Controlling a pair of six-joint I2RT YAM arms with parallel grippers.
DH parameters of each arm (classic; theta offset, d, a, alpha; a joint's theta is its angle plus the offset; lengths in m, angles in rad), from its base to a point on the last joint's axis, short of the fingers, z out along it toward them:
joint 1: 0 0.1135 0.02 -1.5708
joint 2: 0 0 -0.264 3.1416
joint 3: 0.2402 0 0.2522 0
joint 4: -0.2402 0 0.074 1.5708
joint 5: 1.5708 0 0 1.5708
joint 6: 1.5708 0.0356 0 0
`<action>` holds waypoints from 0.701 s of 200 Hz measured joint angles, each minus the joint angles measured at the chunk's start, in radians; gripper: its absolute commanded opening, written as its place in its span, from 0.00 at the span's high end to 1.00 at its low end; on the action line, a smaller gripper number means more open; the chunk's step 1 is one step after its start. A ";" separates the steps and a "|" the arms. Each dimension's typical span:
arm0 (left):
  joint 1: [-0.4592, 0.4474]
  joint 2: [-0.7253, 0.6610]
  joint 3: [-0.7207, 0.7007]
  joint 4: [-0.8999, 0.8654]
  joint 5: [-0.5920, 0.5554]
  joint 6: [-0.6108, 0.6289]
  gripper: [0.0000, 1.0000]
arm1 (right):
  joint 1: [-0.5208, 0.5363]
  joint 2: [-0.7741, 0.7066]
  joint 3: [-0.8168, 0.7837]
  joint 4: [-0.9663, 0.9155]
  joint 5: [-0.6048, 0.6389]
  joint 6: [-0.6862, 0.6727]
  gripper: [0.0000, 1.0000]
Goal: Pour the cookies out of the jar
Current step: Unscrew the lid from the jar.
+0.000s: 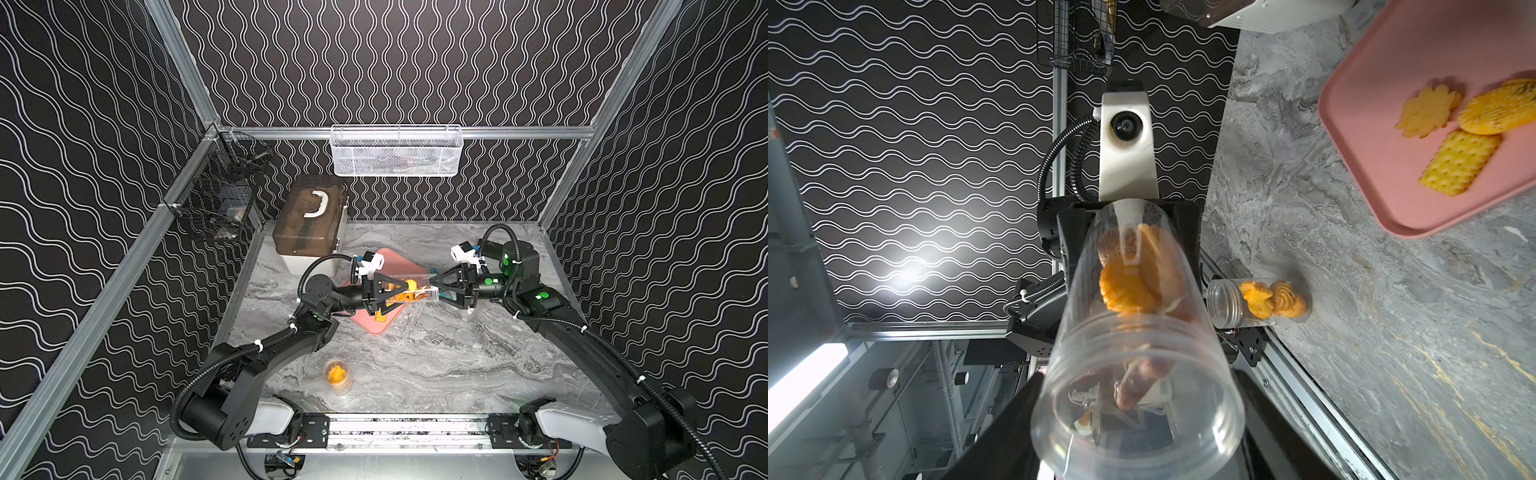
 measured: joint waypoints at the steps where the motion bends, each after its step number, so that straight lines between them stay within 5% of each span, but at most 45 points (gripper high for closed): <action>1: 0.000 0.000 0.000 0.000 0.000 0.000 0.46 | 0.000 0.000 0.000 0.000 0.000 0.000 0.35; 140: 0.034 0.006 -0.032 0.089 0.047 -0.057 0.47 | -0.015 -0.007 0.006 -0.048 0.003 -0.161 0.35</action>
